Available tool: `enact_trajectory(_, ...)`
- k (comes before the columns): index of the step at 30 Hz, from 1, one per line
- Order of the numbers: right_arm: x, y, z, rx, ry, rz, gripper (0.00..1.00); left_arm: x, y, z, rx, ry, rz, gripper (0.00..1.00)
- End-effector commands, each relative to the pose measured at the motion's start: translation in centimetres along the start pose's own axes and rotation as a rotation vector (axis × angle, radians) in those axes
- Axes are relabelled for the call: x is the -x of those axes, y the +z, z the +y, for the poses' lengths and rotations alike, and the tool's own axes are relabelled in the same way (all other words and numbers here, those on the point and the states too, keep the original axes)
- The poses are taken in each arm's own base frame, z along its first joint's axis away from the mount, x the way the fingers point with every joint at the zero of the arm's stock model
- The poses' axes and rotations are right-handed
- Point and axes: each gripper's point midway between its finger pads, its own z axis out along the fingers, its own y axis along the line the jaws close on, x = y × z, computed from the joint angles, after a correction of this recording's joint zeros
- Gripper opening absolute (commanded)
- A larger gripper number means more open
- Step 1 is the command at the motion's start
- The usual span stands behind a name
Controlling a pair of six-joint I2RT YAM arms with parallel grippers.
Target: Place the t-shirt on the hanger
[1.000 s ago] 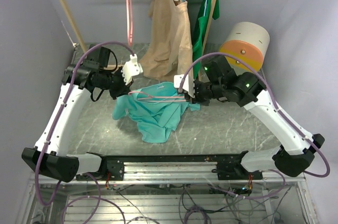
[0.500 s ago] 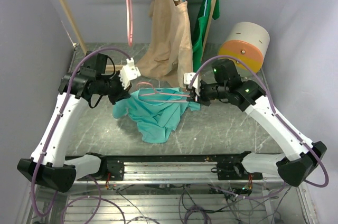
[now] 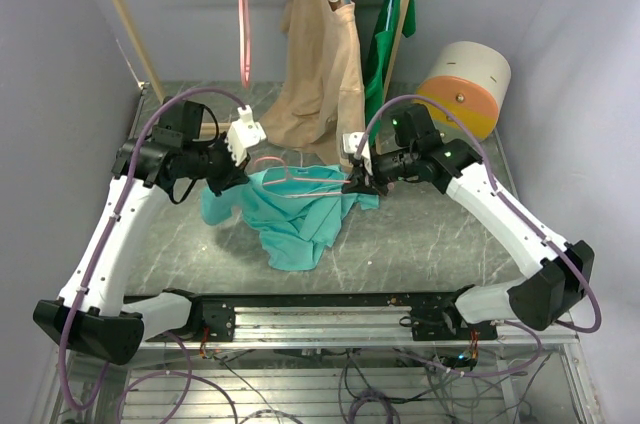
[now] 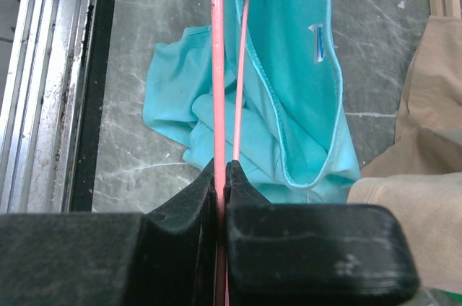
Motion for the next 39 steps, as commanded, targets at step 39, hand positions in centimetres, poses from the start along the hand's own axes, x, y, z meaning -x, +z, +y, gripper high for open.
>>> enact_trajectory(39, 0.4, 2.8, -2.1, 0.05, 0.062, -0.282, 0.0, 6.4, 1.3, 0.1, -0.017, -0.103, -0.229, 0.11)
